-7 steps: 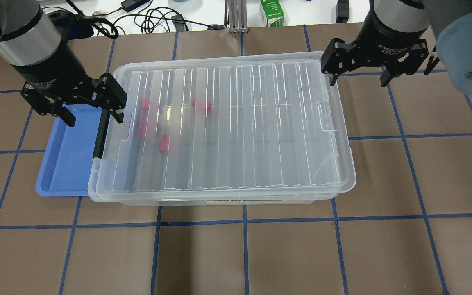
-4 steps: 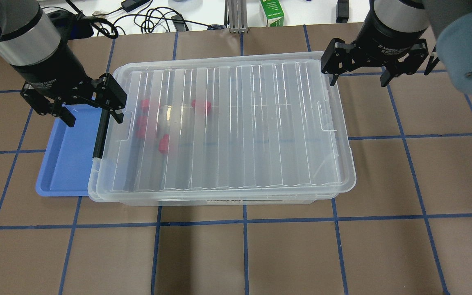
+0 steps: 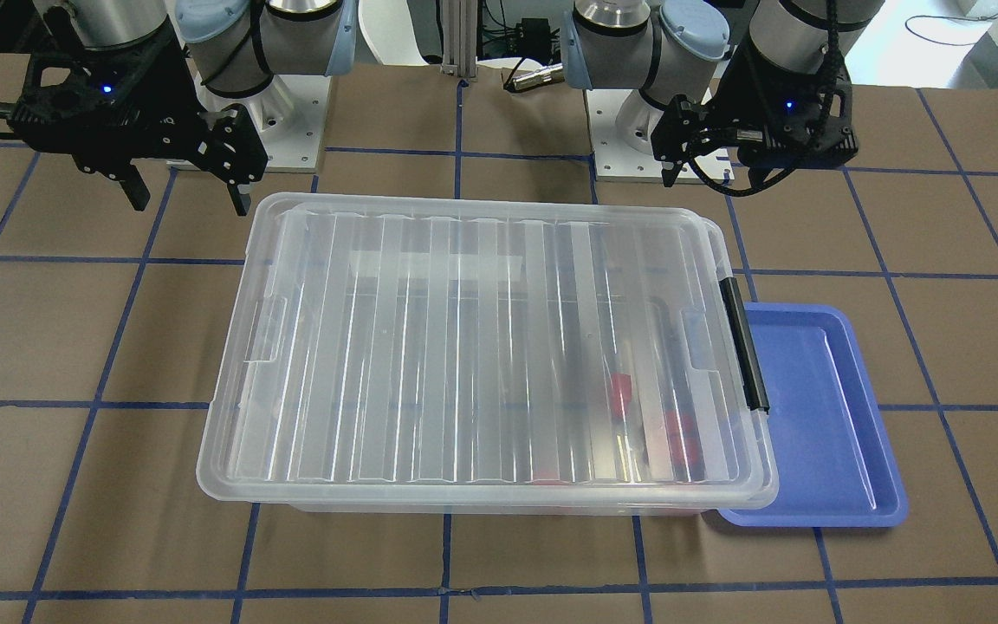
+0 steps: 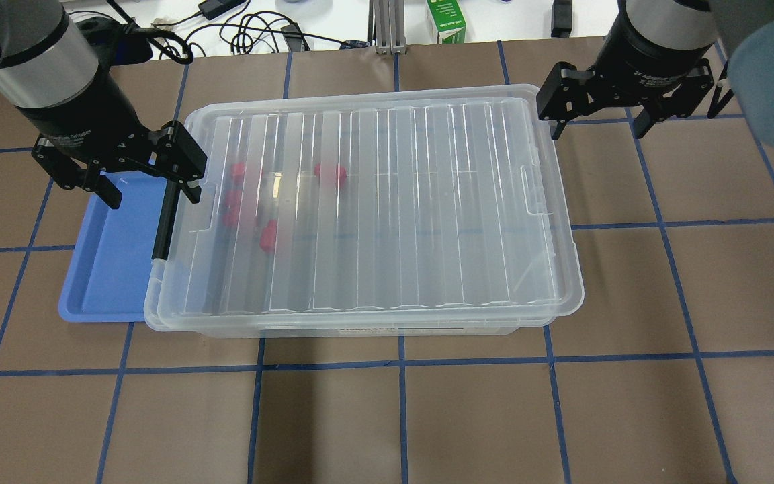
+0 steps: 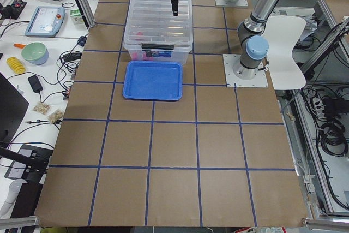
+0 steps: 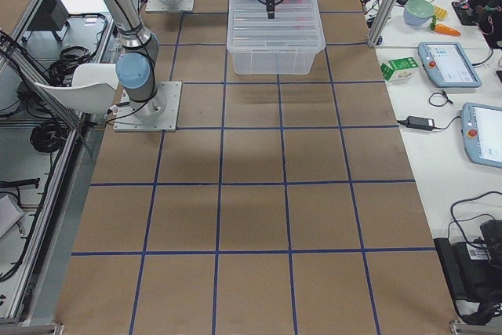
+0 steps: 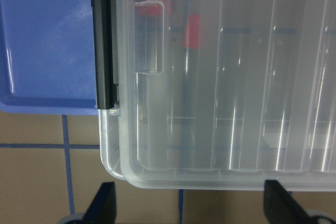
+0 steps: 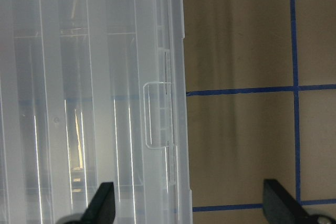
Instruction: Place red block in blue tray from box
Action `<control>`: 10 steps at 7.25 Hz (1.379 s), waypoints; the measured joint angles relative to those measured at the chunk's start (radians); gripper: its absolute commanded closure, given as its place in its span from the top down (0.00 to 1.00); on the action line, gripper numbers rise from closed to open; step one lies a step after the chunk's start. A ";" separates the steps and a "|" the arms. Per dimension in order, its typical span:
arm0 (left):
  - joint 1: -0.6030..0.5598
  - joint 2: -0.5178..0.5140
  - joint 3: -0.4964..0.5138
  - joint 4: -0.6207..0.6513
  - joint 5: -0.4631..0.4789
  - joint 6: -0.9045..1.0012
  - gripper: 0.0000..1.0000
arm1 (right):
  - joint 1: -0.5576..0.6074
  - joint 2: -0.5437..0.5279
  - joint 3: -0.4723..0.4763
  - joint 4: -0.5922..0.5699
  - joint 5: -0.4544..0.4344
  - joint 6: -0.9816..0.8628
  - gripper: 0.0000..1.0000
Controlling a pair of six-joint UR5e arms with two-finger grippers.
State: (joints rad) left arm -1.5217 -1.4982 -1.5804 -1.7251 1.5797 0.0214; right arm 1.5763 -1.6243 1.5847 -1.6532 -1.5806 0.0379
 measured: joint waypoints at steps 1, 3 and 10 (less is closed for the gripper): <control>0.000 0.001 -0.001 -0.001 0.013 0.000 1.00 | -0.018 0.001 0.010 -0.001 0.003 -0.030 1.00; 0.000 0.001 -0.001 0.002 0.014 -0.002 1.00 | -0.041 0.030 0.064 -0.034 0.007 -0.082 1.00; -0.004 -0.007 0.006 0.036 0.013 -0.002 1.00 | -0.045 0.178 0.232 -0.353 -0.001 -0.103 1.00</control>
State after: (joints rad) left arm -1.5259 -1.5057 -1.5742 -1.6890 1.5929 0.0195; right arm 1.5315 -1.4462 1.8164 -2.0060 -1.5815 -0.0655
